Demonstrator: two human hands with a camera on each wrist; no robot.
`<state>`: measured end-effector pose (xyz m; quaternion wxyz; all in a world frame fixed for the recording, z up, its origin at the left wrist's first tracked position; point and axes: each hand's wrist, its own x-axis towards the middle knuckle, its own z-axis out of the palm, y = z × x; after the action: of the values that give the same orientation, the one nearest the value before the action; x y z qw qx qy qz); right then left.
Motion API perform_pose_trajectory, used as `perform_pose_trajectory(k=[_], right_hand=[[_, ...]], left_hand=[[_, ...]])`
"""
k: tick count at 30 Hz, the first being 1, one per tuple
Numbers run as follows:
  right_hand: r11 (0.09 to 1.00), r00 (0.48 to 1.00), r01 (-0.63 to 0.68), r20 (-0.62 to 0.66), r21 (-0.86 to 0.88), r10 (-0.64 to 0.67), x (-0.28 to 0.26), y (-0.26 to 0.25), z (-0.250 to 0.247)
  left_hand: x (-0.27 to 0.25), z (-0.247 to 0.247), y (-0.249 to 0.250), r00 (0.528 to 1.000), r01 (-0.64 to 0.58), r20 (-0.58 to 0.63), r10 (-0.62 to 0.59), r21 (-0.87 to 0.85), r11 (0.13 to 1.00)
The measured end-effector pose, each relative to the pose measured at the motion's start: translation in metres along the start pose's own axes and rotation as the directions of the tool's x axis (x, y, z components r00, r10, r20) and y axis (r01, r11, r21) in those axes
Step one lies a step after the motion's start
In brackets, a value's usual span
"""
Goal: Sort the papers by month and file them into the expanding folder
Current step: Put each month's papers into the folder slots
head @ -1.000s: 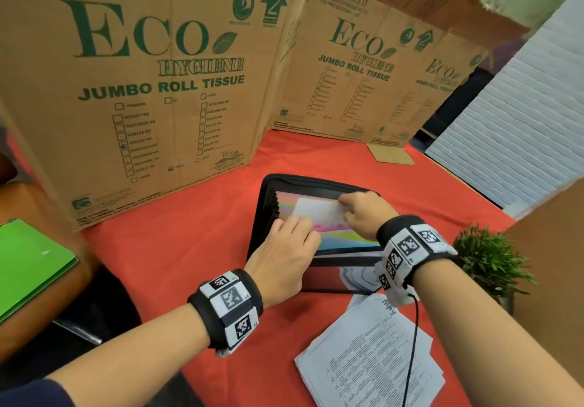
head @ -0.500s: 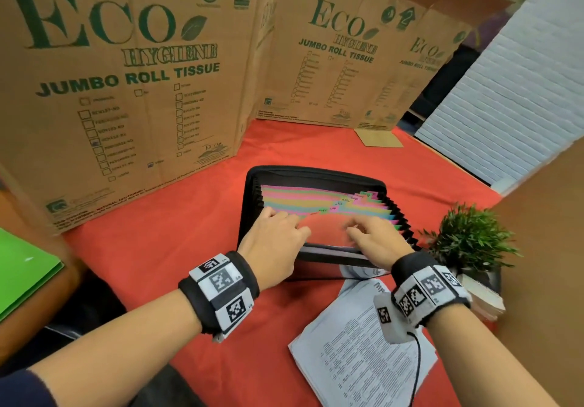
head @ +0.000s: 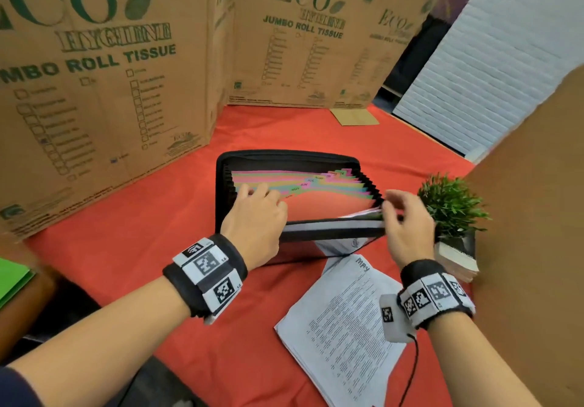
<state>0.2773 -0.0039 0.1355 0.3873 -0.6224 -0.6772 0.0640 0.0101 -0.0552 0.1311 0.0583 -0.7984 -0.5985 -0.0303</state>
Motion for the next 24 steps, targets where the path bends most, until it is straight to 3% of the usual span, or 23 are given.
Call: perform_pose_trajectory(k=[1, 3, 5, 7, 9, 11, 17, 21, 22, 24], right_hand=[[0.997, 0.98, -0.074, -0.184, 0.034, 0.079, -0.008, 0.009, -0.005], [0.932, 0.843, -0.342, -0.401, 0.118, 0.36, -0.032, 0.031, -0.008], [0.713, 0.66, -0.692, -0.299, 0.114, 0.689, -0.067, 0.061, 0.0], [0.445, 0.46, -0.88, -0.062, -0.168, 0.886, -0.111, 0.093, 0.02], [0.291, 0.292, -0.821, 0.076, -0.492, 0.953, -0.151, 0.121, 0.037], [0.179, 0.165, -0.771, 0.079, -0.612, 0.983, -0.177, 0.129, 0.046], [0.039, 0.027, -0.929, 0.038, -0.368, 0.999, -0.197, 0.126, 0.041], [0.025, 0.021, -0.98, 0.027, -0.196, 0.999, -0.205, 0.135, 0.031], [0.047, 0.041, -0.988, 0.044, -0.15, 0.998, -0.206, 0.133, 0.026], [0.162, 0.157, -0.979, 0.05, -0.121, 0.986, -0.212, 0.135, 0.018]], left_hand=[[0.0, 0.001, 0.0, 1.0, -0.011, -0.023, 0.011, 0.003, 1.0], [0.0, 0.002, -0.001, 0.999, -0.019, -0.039, 0.018, -0.035, 0.999], [0.001, 0.001, -0.001, 0.999, -0.009, -0.042, 0.006, -0.084, 0.996], [0.003, -0.001, -0.002, 0.999, -0.001, -0.033, -0.002, -0.091, 0.996], [0.005, 0.0, -0.003, 1.0, 0.009, -0.011, -0.01, -0.066, 0.998], [0.006, 0.0, -0.004, 1.0, -0.015, 0.017, 0.016, -0.044, 0.999], [0.001, -0.001, -0.001, 0.997, -0.073, 0.04, 0.072, 0.008, 0.997], [0.0, 0.001, -0.001, 0.998, -0.044, 0.042, 0.045, -0.009, 0.999], [0.0, 0.001, -0.001, 0.998, -0.043, 0.045, 0.043, -0.014, 0.999], [0.0, 0.001, 0.0, 0.998, -0.039, 0.039, 0.04, -0.023, 0.999]])
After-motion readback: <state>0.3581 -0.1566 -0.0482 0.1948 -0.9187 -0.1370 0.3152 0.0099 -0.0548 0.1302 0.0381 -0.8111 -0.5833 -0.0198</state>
